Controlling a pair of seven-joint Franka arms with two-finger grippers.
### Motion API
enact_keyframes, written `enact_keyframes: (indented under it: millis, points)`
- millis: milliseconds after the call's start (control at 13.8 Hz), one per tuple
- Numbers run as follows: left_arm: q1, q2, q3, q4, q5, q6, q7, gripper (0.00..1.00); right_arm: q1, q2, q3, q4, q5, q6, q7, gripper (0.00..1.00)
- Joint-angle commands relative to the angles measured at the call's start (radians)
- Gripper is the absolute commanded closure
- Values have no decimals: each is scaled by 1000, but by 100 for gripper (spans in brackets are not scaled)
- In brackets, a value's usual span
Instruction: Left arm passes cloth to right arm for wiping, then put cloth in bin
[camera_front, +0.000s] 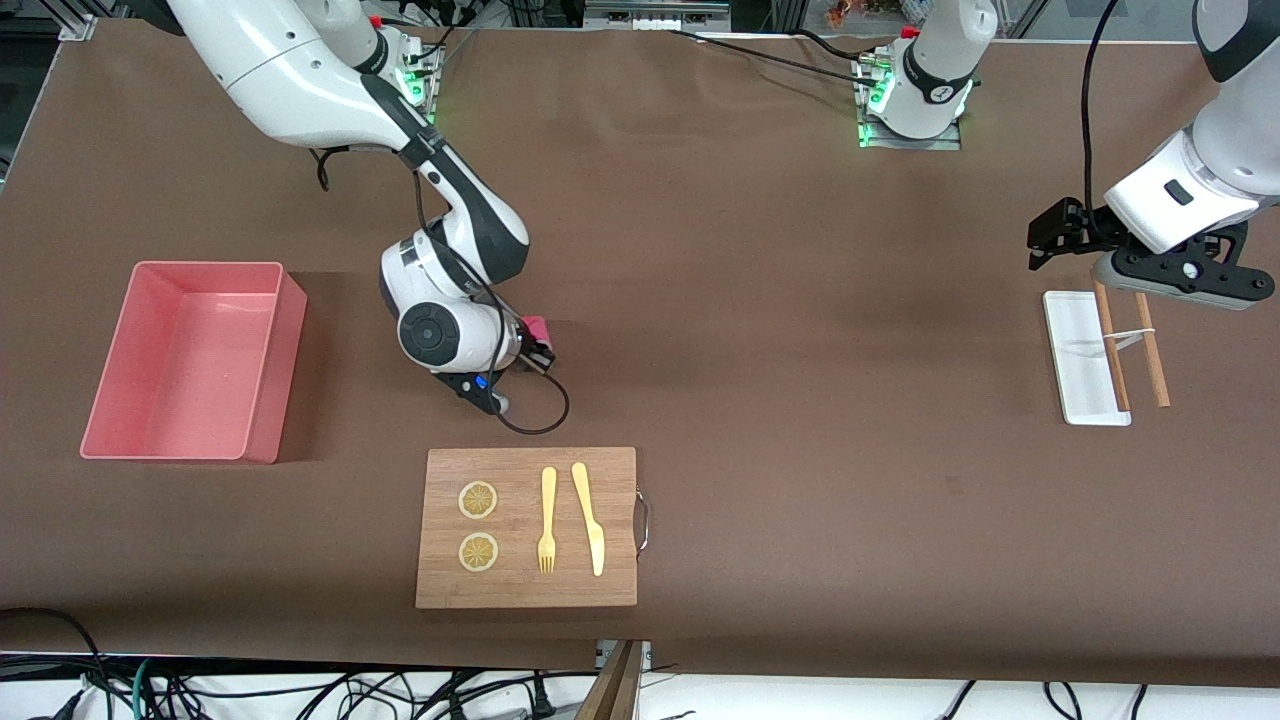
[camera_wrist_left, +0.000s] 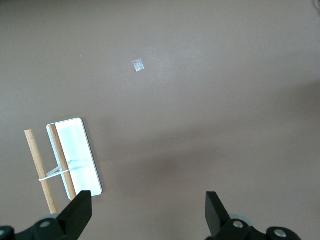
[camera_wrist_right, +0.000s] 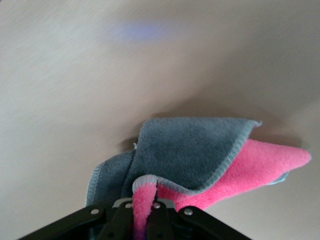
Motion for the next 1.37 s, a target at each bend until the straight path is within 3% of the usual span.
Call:
enact_keyframes:
  millis: [0,289,867,1300]
  points:
    - [-6,1,16,3,-17,-12,31,0,-3,16,31,10,91,81,26,100]
    - [12,4,16,3,-18,-27,38,0,-10,17,23,2,88,75,-46,100]
    - [20,7,16,3,-20,-30,40,0,-29,-10,-233,10,73,-145,-514,100]
    - [20,7,16,3,-20,-30,40,0,-35,-20,-398,12,59,-219,-832,100]
